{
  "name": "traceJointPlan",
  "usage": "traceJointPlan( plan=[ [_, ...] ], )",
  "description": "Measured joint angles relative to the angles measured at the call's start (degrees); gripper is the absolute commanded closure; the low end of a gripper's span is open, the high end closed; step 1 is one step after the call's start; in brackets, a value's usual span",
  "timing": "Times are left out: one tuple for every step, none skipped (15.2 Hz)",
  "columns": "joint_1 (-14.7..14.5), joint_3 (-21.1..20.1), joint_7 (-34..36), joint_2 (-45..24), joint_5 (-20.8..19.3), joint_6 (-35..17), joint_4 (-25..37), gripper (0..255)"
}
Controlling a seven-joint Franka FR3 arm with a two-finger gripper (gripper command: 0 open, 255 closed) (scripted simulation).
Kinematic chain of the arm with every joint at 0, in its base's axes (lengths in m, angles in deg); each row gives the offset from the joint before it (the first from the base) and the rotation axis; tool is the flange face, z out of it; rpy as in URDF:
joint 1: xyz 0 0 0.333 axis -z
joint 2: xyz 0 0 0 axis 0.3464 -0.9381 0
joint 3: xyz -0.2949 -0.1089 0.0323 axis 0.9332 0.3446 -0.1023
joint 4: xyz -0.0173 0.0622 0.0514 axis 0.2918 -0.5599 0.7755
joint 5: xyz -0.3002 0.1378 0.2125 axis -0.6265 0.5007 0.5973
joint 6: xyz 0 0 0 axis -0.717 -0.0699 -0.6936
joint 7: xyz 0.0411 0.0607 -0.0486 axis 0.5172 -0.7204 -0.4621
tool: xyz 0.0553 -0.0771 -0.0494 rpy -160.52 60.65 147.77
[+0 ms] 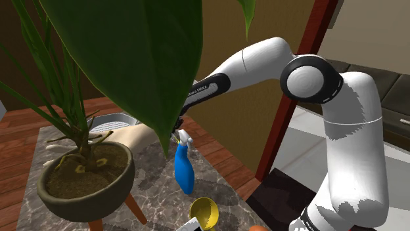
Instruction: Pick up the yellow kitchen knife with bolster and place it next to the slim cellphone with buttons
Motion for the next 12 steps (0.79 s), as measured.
traceJointPlan(
  plan=[
    [-0.1, 0.0, 0.0, 0.0, 0.0, 0.7, 0.6, 255],
    [0.0, -0.1, -0.1, 0.1, 0.1, 1.2, 1.0, 255],
    [0.0, -0.1, -0.2, 0.4, 0.2, 1.8, 1.3, 255],
    [0.0, -0.2, -0.3, 0.8, 0.3, 2.4, 1.5, 255],
    [0.0, -0.2, -0.3, 1.2, 0.5, 3.0, 1.6, 255],
    [0.0, -0.3, -0.5, 1.4, 0.6, 3.8, 2.3, 255],
    [0.0, -0.3, -0.6, 1.8, 0.7, 4.4, 2.6, 255],
    [0.1, -0.4, -0.7, 2.0, 0.8, 5.0, 3.0, 255],
    [0.1, -0.4, -0.8, 2.2, 0.9, 5.7, 3.4, 255],
    [0.1, -0.4, -0.8, 2.3, 0.9, 6.5, 4.2, 255],
    [0.1, -0.5, -0.9, 2.6, 1.0, 7.0, 4.3, 255],
    [0.2, -0.5, -1.1, 3.0, 1.1, 7.6, 4.6, 255]
  ],
)
